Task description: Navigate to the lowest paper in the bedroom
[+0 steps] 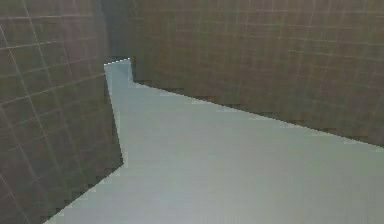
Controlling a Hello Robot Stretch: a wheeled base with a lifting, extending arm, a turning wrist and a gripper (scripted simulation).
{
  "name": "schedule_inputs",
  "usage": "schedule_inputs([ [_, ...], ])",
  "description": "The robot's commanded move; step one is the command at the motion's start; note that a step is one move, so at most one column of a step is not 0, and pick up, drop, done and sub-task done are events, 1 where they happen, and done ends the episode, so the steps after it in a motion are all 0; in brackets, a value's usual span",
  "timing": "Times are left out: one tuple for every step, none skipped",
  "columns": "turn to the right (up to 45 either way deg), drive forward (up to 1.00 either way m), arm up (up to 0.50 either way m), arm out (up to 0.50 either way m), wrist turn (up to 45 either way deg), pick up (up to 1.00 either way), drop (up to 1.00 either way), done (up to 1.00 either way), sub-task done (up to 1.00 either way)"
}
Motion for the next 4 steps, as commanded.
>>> schedule_inputs([
  [30.0, 0.0, 0.0, 0.0, 0.0, 0.0, 0.0, 0.0, 0.0],
  [0.0, 0.25, 0.0, 0.0, 0.0, 0.0, 0.0, 0.0, 0.0],
  [-39.0, 0.0, 0.0, 0.0, 0.0, 0.0, 0.0, 0.0, 0.0],
  [0.0, 1.0, 0.0, 0.0, 0.0, 0.0, 0.0, 0.0, 0.0],
])
